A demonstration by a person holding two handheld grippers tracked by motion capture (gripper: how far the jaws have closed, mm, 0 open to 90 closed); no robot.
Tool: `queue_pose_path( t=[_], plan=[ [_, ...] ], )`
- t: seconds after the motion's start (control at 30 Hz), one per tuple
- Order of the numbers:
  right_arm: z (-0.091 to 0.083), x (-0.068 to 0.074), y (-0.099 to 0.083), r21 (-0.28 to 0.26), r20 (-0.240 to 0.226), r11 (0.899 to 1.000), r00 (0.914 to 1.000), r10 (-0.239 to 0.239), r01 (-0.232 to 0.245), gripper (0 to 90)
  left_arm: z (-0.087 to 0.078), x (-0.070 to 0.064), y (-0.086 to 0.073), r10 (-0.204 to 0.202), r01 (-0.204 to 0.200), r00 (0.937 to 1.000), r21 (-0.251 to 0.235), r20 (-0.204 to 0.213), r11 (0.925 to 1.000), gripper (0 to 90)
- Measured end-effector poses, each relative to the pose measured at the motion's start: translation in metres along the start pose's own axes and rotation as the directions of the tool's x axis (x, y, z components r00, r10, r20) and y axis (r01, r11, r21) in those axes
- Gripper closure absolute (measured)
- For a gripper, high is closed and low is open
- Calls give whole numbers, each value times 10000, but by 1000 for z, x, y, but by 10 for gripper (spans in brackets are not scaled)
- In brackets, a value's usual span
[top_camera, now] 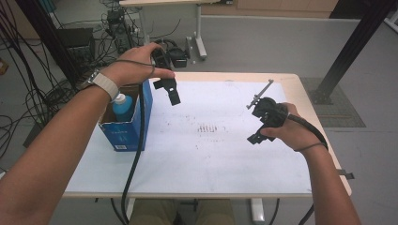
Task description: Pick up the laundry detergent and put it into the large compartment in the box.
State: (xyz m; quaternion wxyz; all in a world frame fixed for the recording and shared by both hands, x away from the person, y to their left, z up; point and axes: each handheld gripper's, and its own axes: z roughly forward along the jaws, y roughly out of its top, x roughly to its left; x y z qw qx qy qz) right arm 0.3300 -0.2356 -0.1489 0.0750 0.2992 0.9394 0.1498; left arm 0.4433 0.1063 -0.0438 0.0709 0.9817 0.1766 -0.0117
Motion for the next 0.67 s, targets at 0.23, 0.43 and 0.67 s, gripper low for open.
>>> queue_pose_path(
  t=[0.23, 0.43, 0.67],
  plan=[
    [1, 0, 1, 20, -31, 10000, 10000, -19, 19, 129, -1, 0, 0, -9, 9, 10000, 36, -26, 10000, 76],
    [1, 0, 2, -5, -17, 10000, 10000, -41, 41, 129, -1, 1, -2, -43, 43, 10000, 21, -29, 10000, 76],
    [1, 0, 2, -7, -21, 10000, 10000, -40, 40, 129, -2, 1, -3, -54, 54, 10000, -30, -25, 10000, 76]
  ],
)
